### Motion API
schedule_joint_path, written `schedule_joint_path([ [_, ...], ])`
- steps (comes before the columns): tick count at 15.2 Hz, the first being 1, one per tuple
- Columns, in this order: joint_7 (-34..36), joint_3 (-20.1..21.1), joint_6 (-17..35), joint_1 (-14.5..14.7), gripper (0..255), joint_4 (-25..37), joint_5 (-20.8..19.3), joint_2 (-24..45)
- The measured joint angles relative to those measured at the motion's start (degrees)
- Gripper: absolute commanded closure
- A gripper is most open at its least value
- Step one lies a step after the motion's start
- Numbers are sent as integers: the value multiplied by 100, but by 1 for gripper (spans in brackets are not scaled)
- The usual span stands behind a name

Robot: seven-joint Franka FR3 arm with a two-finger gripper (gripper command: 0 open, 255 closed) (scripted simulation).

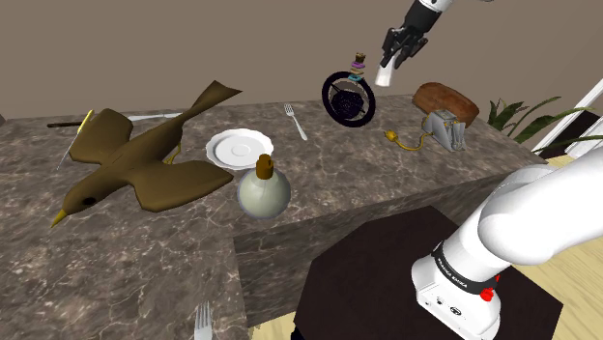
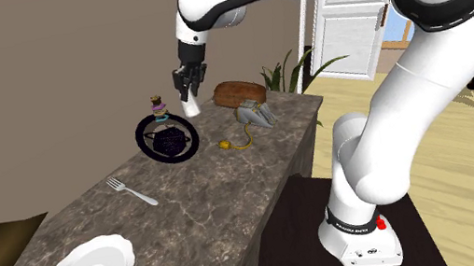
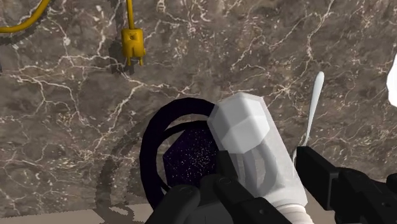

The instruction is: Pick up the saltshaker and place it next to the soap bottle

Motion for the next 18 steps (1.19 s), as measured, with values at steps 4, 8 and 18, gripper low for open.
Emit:
schedule_joint_path([
  [4, 19, 16, -319, 3, 255, 310, -2, -11],
  [8, 355, 285, -386, 48, 255, 178, -56, -224],
  [18, 1801, 1443, -313, 367, 255, -361, -18, -719],
])
